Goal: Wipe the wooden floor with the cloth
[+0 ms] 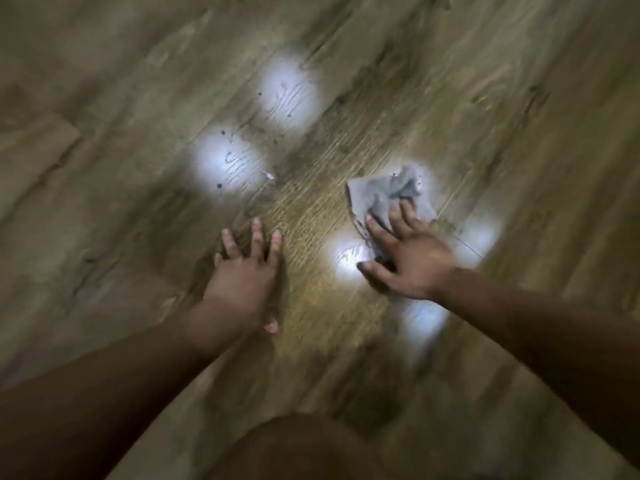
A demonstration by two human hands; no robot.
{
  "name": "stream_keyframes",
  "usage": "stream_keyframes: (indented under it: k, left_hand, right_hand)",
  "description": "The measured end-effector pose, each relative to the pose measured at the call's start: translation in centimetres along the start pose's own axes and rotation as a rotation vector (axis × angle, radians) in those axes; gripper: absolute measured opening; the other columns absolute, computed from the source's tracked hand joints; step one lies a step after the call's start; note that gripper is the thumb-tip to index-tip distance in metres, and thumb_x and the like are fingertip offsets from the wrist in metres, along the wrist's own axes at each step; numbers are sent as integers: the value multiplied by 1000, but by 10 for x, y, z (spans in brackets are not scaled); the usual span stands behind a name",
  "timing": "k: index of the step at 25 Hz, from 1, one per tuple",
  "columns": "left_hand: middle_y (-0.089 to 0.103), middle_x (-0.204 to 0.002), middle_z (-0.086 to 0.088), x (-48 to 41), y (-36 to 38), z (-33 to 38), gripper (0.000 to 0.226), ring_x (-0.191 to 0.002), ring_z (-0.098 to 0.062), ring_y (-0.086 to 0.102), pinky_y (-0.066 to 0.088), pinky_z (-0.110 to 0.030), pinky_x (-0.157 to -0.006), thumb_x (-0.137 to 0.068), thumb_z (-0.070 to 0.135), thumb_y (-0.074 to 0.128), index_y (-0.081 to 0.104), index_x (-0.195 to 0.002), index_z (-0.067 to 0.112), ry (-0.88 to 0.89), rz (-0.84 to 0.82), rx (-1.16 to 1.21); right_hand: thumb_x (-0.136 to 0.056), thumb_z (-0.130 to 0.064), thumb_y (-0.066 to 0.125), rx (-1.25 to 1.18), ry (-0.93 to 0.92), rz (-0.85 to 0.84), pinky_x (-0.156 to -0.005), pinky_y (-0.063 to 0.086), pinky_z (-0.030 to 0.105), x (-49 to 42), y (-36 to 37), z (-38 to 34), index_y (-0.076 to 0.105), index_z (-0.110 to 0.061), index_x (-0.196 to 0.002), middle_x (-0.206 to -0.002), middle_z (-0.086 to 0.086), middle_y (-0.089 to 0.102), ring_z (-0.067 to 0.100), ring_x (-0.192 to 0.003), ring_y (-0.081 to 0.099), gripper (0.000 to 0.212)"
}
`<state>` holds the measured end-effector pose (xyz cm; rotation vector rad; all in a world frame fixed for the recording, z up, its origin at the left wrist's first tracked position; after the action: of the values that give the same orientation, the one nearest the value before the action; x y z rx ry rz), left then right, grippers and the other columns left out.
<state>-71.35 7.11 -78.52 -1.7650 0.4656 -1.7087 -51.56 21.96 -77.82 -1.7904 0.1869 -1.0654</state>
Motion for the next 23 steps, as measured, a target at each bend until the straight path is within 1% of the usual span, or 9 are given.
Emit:
stream_keyframes:
  k: [2,6,9,11,14,16,18,21,23]
  left_hand:
    - [-35,-156,-26,-2,-6,3,151,-142,-65,-4,25,-64,-117,-63,62,83,-29,-152,12,-16,-23,5]
    - [-38,-152,-31,-4,-4,5,151,-141,-67,-4,21,-64,-117,-66,60,82,-34,-148,8,-47,-35,-73]
    - [-38,-153,-27,-3,1,1,150,-143,-64,-5,23,-65,-116,-66,64,79,-35,-148,12,-85,-85,-84]
    - [-33,-156,-29,-2,-2,0,150,-143,-64,-4,23,-69,-113,-64,72,75,-31,-150,10,-86,-73,-136]
    - [-37,-152,-33,-6,-13,10,155,-139,-63,-25,11,-79,-109,-61,79,71,-31,-146,-2,-15,-34,-276]
    - [-45,-146,-32,-16,-14,22,164,-137,-60,-32,4,-78,-111,-56,69,82,-38,-143,-1,18,-41,-293]
    - [-47,-145,-32,-22,-14,26,170,-138,-57,-33,3,-70,-117,-50,51,93,-40,-142,0,36,-48,-251]
    - [-48,-145,-30,-26,-14,27,172,-137,-54,-36,-5,-61,-121,-47,50,94,-43,-140,2,106,-48,-203]
    - [-45,-146,-31,-23,-13,20,172,-137,-53,-35,-5,-59,-120,-45,58,90,-43,-137,1,135,-53,-200]
  right_hand:
    - [-91,-75,21,-59,13,2,-122,-4,53,-24,-8,-31,-5,-31,-157,-163,10,-17,33,-148,-23,83]
    - [-91,-74,22,14,-78,16,-120,-8,55,-69,-26,-43,-10,-26,-156,-162,13,-21,35,-147,-26,87]
    - [-92,-73,22,192,-259,3,-122,-4,54,-120,-62,-56,-8,-23,-157,-163,15,-15,35,-149,-20,87]
    - [-93,-72,18,240,-362,-12,-123,3,52,-123,-71,-41,-5,-22,-157,-163,16,-12,34,-150,-16,85]
    - [-94,-67,21,304,-494,30,-118,25,54,-27,-22,46,15,-15,-157,-160,26,18,40,-151,1,81]
    - [-96,-60,33,294,-403,-18,-110,37,55,68,32,115,30,-12,-152,-148,28,41,41,-150,11,74]
    - [-96,-61,31,222,-320,-20,-108,39,52,125,68,149,42,-15,-145,-141,23,53,34,-152,8,68]
    - [-98,-65,14,168,-294,60,-112,32,49,89,49,131,46,-17,-144,-145,18,51,27,-152,5,73]
    - [-94,-69,3,79,-315,82,-120,12,49,26,10,78,32,-22,-152,-159,13,30,24,-152,-3,80]
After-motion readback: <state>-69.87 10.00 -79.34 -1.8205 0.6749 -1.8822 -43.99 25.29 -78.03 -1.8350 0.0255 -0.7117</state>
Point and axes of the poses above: each hand's wrist, its own x-axis away from the middle knuckle, its own y-axis out of the palm, z = x × y, the point moved 7 cm from there along -x, towards the middle knuckle
